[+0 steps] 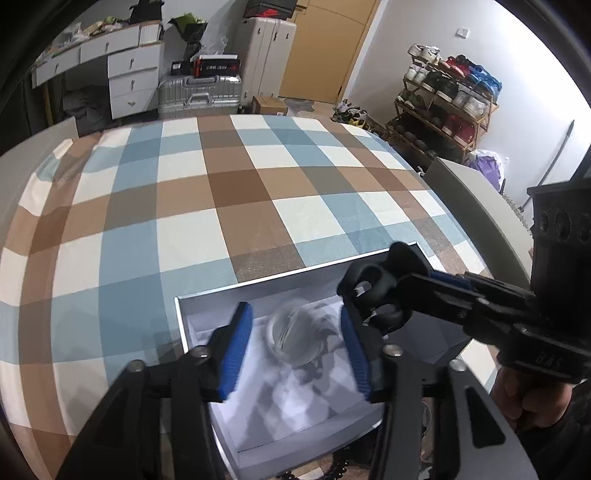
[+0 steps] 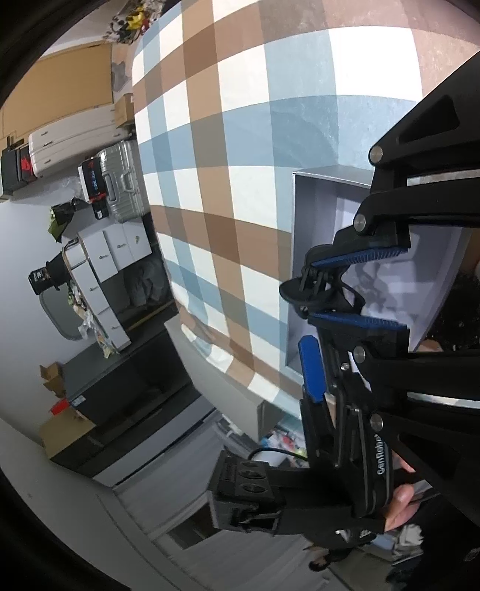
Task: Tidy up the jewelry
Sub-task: 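Carry the badge and claw clip into the silver box and open both grippers, then lift both grippers out of the box and back over the pile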
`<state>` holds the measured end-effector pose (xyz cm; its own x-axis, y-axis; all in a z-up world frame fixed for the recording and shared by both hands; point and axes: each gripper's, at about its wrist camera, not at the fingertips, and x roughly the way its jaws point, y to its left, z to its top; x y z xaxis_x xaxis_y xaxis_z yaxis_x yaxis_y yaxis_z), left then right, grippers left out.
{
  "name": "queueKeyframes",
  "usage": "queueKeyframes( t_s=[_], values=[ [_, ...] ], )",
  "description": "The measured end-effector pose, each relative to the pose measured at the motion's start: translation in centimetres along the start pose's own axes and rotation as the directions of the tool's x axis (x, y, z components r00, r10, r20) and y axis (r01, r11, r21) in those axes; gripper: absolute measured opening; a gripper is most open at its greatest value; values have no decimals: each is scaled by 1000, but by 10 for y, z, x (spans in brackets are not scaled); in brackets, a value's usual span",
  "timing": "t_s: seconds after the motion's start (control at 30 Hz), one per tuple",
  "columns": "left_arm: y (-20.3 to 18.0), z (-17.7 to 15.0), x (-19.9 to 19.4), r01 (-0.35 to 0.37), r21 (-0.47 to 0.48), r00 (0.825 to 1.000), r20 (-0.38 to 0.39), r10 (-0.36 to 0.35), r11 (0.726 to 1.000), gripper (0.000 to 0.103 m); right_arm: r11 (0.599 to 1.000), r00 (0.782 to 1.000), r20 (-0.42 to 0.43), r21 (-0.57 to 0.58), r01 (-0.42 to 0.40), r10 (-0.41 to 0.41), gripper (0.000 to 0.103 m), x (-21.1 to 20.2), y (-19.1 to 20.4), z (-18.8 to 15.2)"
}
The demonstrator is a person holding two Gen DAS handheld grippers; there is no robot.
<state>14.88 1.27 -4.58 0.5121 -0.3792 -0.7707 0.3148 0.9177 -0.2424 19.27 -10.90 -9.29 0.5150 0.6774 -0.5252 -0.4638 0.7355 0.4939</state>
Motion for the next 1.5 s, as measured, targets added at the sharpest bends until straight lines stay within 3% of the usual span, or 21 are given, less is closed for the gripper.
queueKeyframes(
  t_s=[0.07,0.1,0.17,0.2,0.3,0.43,0.5,0.6,0.8,0.87,1.0,1.5],
  values=[
    [-2,0,-8,-6,11,999,39,5,1000,71,1000,1000,14,12,-16,16,40,-4,-1,0],
    [-2,0,-11,-12,14,998,55,11,1000,73,1000,999,26,11,-21,21,43,-8,0,0],
    [-5,-1,-19,-17,27,996,91,14,999,74,1000,999,47,-2,-24,24,51,-16,5,-1],
    [-7,-1,-22,-24,36,995,100,20,999,74,1000,998,61,-6,-24,24,62,-20,7,-2],
    [-14,-4,-29,-61,53,991,121,54,997,74,999,994,102,-15,-32,33,65,-34,12,-3],
    [-17,-8,-40,-92,48,985,153,83,995,75,999,984,176,-50,-6,15,80,-59,23,-8],
    [-17,-11,-44,-108,42,980,169,100,993,79,998,980,196,-66,4,9,82,-69,28,-11],
    [-19,-16,-53,-135,30,972,196,127,990,83,995,972,232,-88,52,-30,89,-82,37,-18],
    [-23,-35,-65,-218,-14,939,269,214,976,86,965,943,281,-136,226,-181,102,-94,57,-29],
    [-27,-43,-67,-250,-14,926,287,243,968,86,951,932,288,-148,271,-220,103,-96,63,-32],
    [-31,-55,-67,-267,-6,927,271,258,964,87,930,918,291,-170,325,-268,103,-102,73,-41],
    [-38,-104,-60,-229,-18,962,147,229,973,93,864,865,306,-192,465,-398,103,-122,91,-66]
  ],
)
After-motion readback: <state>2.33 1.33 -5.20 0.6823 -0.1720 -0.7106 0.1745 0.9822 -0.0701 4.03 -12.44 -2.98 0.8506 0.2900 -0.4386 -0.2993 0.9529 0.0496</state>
